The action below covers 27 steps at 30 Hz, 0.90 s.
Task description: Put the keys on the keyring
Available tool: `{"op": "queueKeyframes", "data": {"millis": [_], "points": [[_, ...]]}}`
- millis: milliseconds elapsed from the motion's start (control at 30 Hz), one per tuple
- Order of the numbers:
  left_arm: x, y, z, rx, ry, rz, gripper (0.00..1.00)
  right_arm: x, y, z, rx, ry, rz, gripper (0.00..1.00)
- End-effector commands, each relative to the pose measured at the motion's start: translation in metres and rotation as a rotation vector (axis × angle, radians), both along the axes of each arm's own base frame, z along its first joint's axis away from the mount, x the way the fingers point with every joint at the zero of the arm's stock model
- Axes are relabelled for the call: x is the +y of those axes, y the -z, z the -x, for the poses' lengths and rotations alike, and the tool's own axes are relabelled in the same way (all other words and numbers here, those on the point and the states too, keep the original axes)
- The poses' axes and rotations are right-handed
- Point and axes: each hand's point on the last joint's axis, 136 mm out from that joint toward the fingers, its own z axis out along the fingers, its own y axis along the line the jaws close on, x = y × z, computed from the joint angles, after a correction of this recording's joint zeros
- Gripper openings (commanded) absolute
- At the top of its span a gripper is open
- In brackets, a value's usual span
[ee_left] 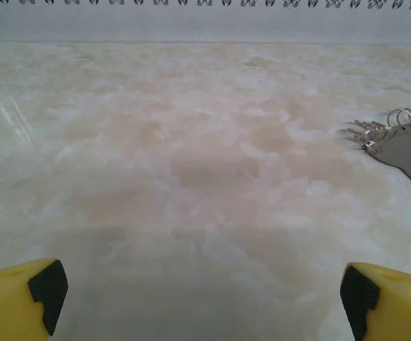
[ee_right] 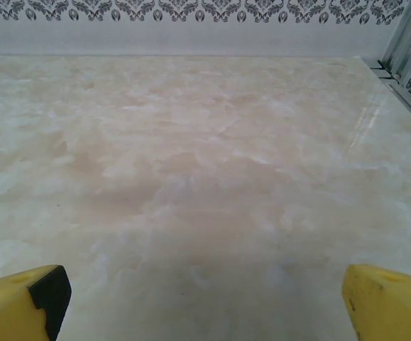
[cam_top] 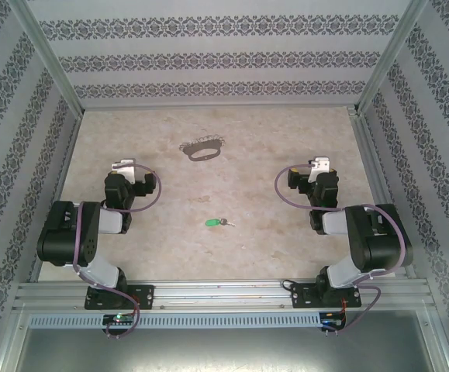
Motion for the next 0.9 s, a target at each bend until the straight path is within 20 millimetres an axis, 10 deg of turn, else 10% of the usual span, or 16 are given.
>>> {"op": "queueKeyframes", "data": {"millis": [0,500,867], "points": [[-0.001,-0.002,-0.001,0.003,0.013,-0.003,1.0,-0.001,-0.013,-0.006,-0.038,-0.008,-0.003,0.98],[-0.006,-0.004,-0.001,0.003,0.037,-0.012,1.0,-0.004,-0.014,-0.005,-0.04,-0.012,-0.036,0.98],[0.003,-0.045,0.006,0.028,-0.034,-0.01,1.0,-0.018,-0.066,0.001,-0.018,0.095,-0.077,0.98]]}}
